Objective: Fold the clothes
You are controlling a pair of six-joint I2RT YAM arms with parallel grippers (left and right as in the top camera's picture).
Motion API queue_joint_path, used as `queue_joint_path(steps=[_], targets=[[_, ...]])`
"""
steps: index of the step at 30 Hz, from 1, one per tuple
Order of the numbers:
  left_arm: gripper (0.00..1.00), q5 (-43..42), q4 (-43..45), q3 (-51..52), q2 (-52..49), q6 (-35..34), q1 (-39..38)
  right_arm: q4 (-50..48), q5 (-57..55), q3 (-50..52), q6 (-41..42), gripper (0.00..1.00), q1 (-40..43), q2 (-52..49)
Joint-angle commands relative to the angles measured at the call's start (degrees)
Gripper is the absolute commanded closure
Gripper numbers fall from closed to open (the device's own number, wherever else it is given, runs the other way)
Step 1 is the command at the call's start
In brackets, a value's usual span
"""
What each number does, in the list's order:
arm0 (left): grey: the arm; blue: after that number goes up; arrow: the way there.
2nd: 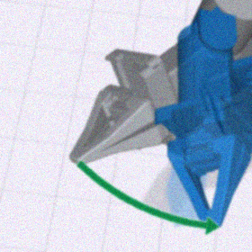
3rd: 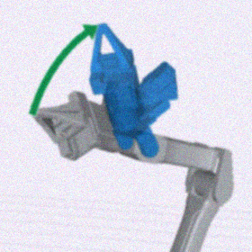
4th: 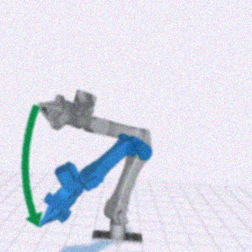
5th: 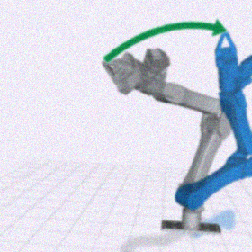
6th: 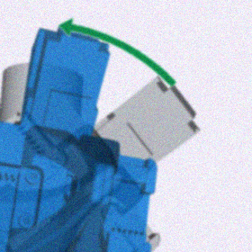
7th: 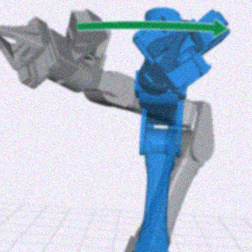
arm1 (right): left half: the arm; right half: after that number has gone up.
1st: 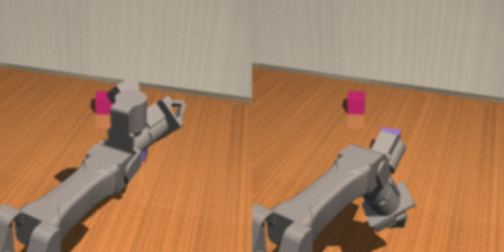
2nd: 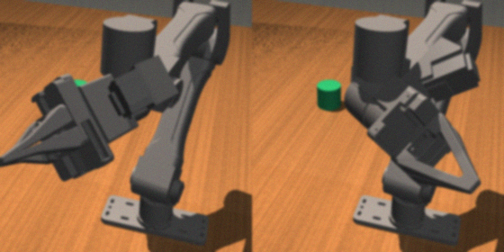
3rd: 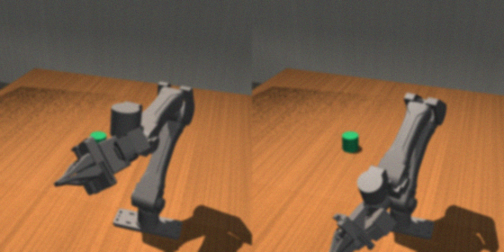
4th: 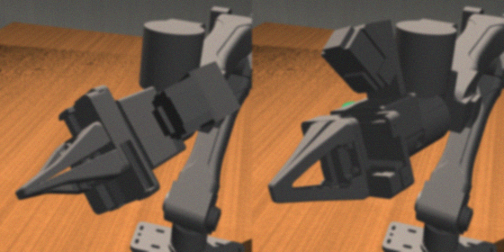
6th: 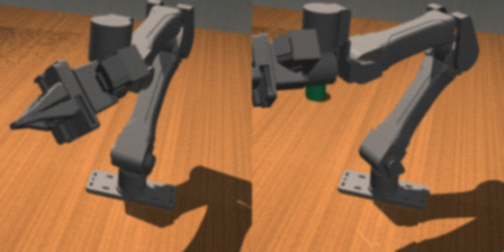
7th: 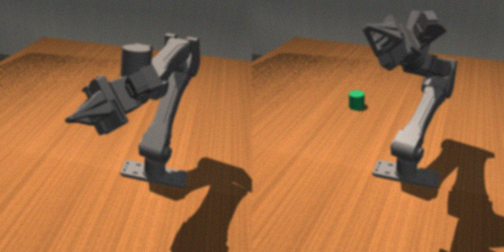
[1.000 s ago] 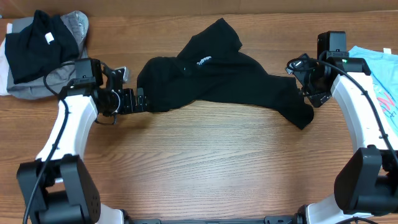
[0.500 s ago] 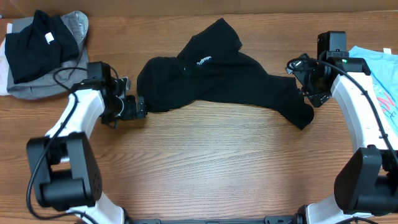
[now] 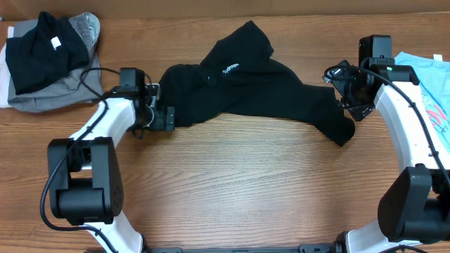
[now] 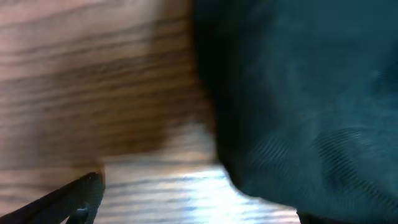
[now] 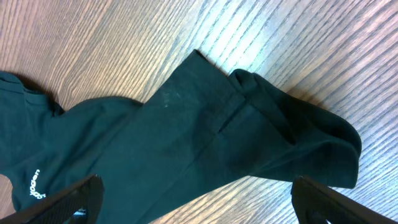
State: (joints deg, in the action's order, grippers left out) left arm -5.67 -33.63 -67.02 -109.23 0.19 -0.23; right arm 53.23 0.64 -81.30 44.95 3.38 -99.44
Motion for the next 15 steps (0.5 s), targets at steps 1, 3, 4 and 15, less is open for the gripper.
queue_joint_path(steps=[1,3,4,15], targets=[[0.0,1.95,1.2,-0.59,-3.17,1.18,-1.36,-0.04,-0.11,-0.02,0.04,0.0,0.13,0.2],[0.0,2.1,2.05,-0.59,-4.72,1.18,-1.57,-0.02,-0.11,-0.02,0.04,0.0,0.13,0.2],[0.0,2.69,2.36,-0.59,-5.35,1.18,-1.57,-0.04,-0.11,-0.02,0.04,0.0,0.13,0.2],[0.0,2.19,6.82,-0.61,-6.16,2.82,-1.64,0.0,-0.11,-0.02,0.04,0.09,0.13,0.2]])
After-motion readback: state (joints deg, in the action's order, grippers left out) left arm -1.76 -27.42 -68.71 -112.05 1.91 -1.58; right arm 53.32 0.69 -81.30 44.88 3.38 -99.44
